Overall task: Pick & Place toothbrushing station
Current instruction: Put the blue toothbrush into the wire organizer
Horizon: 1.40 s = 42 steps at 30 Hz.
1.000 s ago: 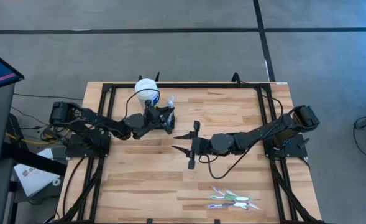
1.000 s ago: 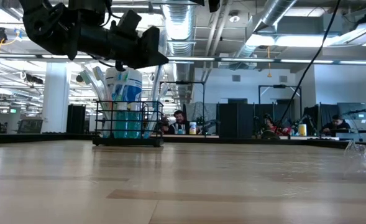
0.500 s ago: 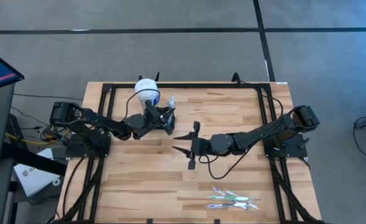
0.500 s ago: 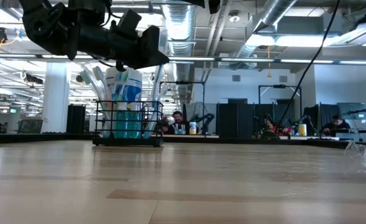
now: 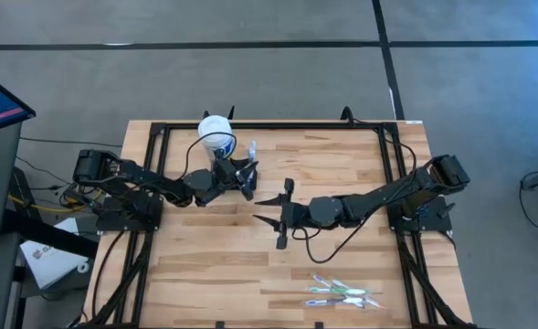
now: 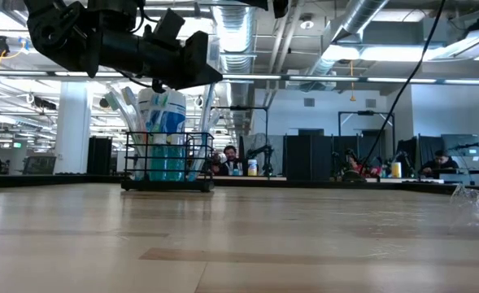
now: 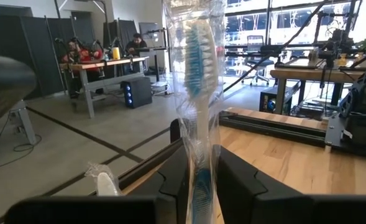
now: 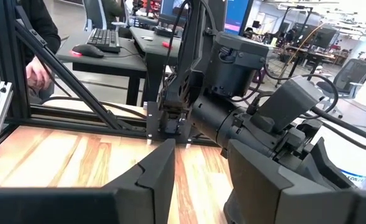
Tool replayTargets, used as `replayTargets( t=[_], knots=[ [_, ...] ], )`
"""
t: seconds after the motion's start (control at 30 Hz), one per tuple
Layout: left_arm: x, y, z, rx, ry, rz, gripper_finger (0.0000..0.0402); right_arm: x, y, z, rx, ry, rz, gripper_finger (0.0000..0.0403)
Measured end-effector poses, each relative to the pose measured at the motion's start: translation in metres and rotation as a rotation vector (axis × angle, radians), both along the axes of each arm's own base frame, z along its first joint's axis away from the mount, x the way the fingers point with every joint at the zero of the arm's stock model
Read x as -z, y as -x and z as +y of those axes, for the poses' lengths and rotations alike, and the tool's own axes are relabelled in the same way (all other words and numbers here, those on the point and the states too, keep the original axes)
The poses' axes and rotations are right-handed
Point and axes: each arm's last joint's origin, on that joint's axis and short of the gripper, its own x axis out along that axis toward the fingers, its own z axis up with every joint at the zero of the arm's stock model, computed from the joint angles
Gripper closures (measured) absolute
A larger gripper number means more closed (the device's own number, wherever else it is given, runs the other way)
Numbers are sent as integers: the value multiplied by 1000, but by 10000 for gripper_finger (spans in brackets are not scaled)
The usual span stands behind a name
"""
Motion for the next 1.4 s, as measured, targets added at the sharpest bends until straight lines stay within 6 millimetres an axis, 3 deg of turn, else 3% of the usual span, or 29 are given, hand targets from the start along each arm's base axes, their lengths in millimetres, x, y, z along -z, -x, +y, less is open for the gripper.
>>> replayTargets(
  t=[0.97, 1.4],
  knots=[
    [3, 0, -2, 10, 1, 32, 339, 0, 0, 0, 0, 2, 3, 259],
    [3, 0, -7, 21, 0, 31, 282, 0, 0, 0, 0, 2, 3, 261]
  ],
)
